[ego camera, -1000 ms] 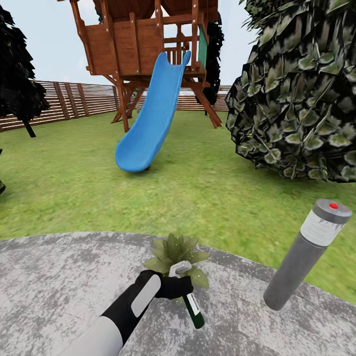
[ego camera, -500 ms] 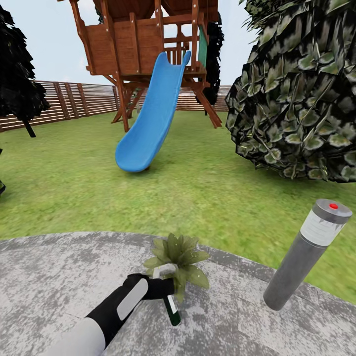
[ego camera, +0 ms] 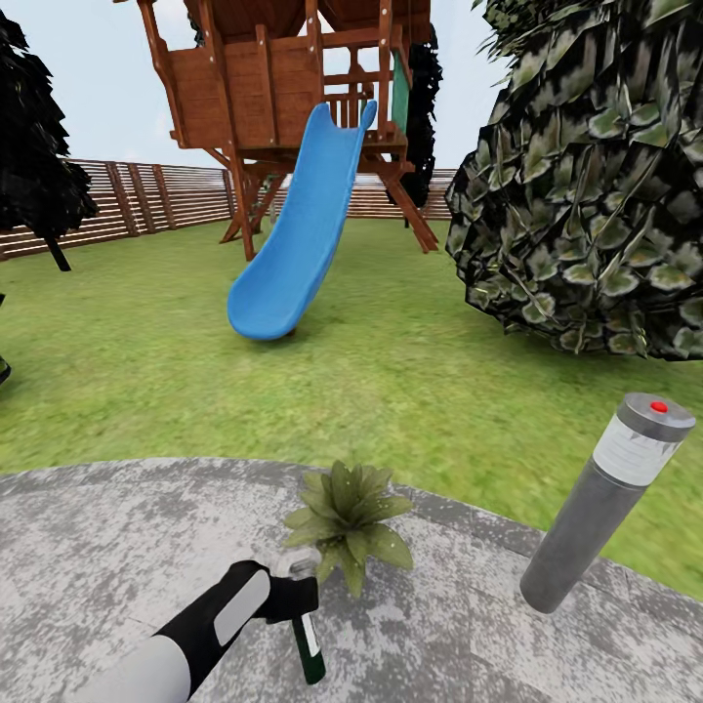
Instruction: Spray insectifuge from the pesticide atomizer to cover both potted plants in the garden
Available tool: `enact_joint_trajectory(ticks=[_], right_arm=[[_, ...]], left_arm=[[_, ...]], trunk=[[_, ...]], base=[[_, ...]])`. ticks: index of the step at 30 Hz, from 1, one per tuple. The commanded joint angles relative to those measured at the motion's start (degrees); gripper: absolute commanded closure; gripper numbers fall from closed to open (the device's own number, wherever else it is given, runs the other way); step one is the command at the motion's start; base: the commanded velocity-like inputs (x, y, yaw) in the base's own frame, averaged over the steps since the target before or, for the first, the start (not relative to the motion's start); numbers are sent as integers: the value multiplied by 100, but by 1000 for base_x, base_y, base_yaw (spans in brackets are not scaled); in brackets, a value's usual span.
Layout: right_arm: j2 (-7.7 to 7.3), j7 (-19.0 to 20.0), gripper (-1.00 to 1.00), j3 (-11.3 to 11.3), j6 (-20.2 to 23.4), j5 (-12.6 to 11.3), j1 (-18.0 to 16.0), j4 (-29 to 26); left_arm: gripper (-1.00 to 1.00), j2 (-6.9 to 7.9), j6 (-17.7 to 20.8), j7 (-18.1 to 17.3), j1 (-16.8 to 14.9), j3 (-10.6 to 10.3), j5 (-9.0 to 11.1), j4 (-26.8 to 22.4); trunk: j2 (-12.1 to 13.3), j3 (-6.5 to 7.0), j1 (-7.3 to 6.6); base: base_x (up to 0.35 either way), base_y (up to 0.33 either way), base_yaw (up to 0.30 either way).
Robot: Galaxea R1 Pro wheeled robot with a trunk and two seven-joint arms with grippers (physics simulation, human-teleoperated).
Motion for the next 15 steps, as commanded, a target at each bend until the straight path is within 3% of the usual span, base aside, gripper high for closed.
enact_joint_trajectory(ticks=[1,10,15], right_arm=[[0,0,-100,0,0,0,0,0],[0,0,-100,1,0,0,0,0],[0,7,-100,0,0,0,0,-69]], left_arm=[[100,-3,-17,-2,1,-7,-3,-9],[100,81,-499,44,-2,37,-2,-563],[100,-7,-436,15,0,-8,32,-534]], trunk=[[0,0,0],[0,0,0],[0,0,0]], base=[[0,0,0],[0,0,0],[0,0,-10]])
